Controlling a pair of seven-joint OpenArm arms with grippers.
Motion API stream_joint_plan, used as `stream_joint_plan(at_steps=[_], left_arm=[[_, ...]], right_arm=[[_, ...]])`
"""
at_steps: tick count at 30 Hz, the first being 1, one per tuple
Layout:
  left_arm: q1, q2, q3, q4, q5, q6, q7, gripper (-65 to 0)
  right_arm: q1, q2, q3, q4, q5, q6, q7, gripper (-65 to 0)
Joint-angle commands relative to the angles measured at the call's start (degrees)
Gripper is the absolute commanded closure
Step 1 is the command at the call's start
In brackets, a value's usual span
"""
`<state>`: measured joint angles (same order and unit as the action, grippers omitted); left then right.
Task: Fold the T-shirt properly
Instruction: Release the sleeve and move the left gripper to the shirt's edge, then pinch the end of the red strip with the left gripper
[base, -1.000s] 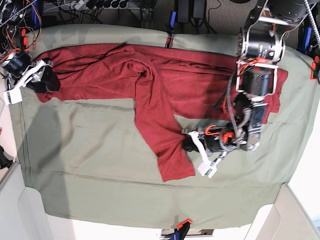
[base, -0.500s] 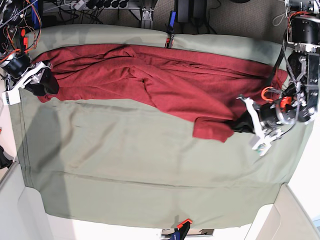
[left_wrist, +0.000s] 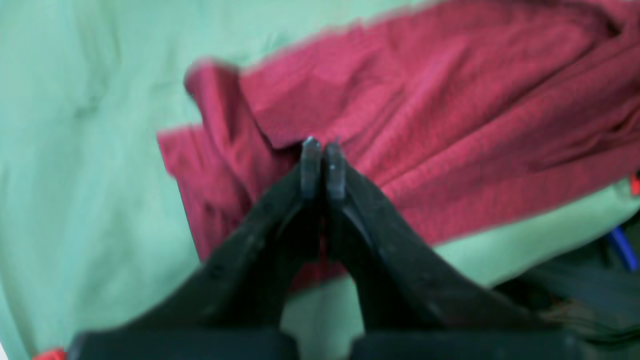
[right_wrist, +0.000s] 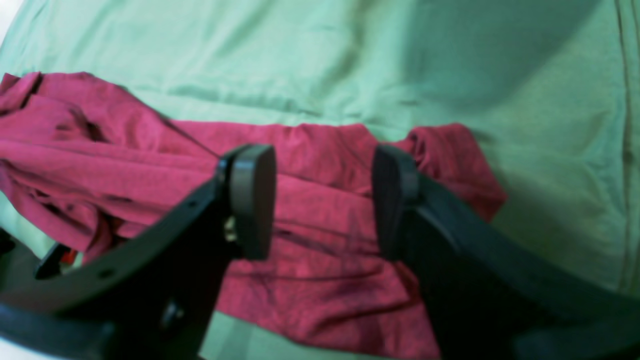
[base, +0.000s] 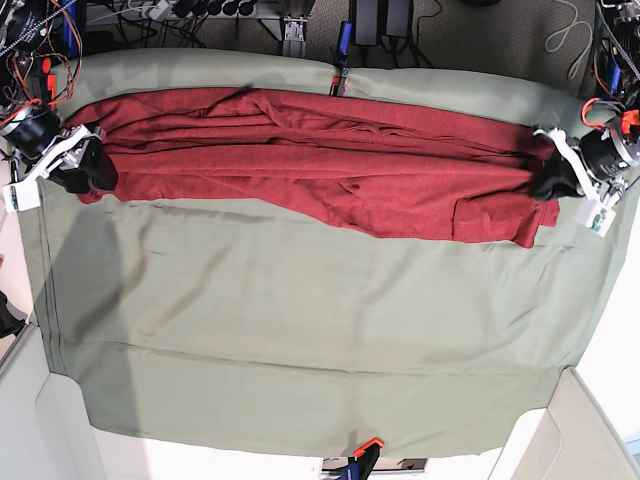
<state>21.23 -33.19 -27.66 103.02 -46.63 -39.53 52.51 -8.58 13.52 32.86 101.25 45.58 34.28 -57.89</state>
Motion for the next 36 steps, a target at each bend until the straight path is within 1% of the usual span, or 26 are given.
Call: stream_joint_plan(at_steps=[1,8,14,15,18,22,25,26,28,30,31,34,36], left_arm=[[0.09,-1.07,-0.55,0.81,-0.96,-0.47,-1.25,0.0],[0.85,-0.87,-0.55,0.79,-0.92,-0.47,-1.29,0.0],[0.87,0.22,-0.55,0.70,-0.90,-0.47,-1.27,0.0],[0.87,0.35,-0.55,0.59,-0.85,-0.47,-1.27,-1.0],[0.87,0.35,-0.55,-0.13,-0.70,-0.47,-1.29,-12.5],[0.85,0.35,-0.55,-1.79,-0.68,-0.47,-1.68,-23.0],[0.85,0.35,-0.55,-2.60,-0.72,-0.15,-1.99,-33.5],[0.87,0.35,-0.55,-2.62,-0.74,-0.13,-2.14,-35.9],[0.85,0.31,-0.55,-2.62,-1.14,-0.07,-2.12,-36.8],[0.85,0.31,-0.57,-2.60,-1.03,1.42,-2.12,-36.8],[0.85,0.33,-1.01,-2.58,-0.22,1.42,-2.12,-36.8],[0.85,0.35,-4.22,-2.01,3.13,1.88,-4.04,-36.8],[0.85,0.33,-7.37,-1.33,3.65,2.47,-4.52,-36.8]], right_arm=[[0.48,0.92,0.28,0.87,1.16,-0.02,1.31,-31.0],[0.46,0.92,0.28,0.87,1.14,0.00,1.29,-31.0],[0.46,0.92,0.28,0.87,1.09,-0.02,1.29,-31.0],[0.46,0.92,0.28,0.87,1.09,-0.02,1.27,-31.0],[0.46,0.92,0.28,0.85,1.11,-0.02,1.27,-31.0],[0.46,0.92,0.28,0.85,1.09,0.00,1.27,-31.0],[0.46,0.92,0.28,0.83,1.09,0.00,1.29,-31.0],[0.46,0.92,0.28,0.83,1.09,0.00,1.27,-31.0],[0.46,0.92,0.28,0.79,1.01,-0.02,1.27,-31.0],[0.46,0.92,0.28,0.63,0.61,0.00,1.29,-31.0],[0.46,0.92,0.28,0.52,0.59,0.00,1.27,-31.0],[0.46,0.92,0.28,0.52,0.20,0.00,1.31,-31.0],[0.44,0.92,0.28,0.52,-0.04,0.00,1.31,-31.0]])
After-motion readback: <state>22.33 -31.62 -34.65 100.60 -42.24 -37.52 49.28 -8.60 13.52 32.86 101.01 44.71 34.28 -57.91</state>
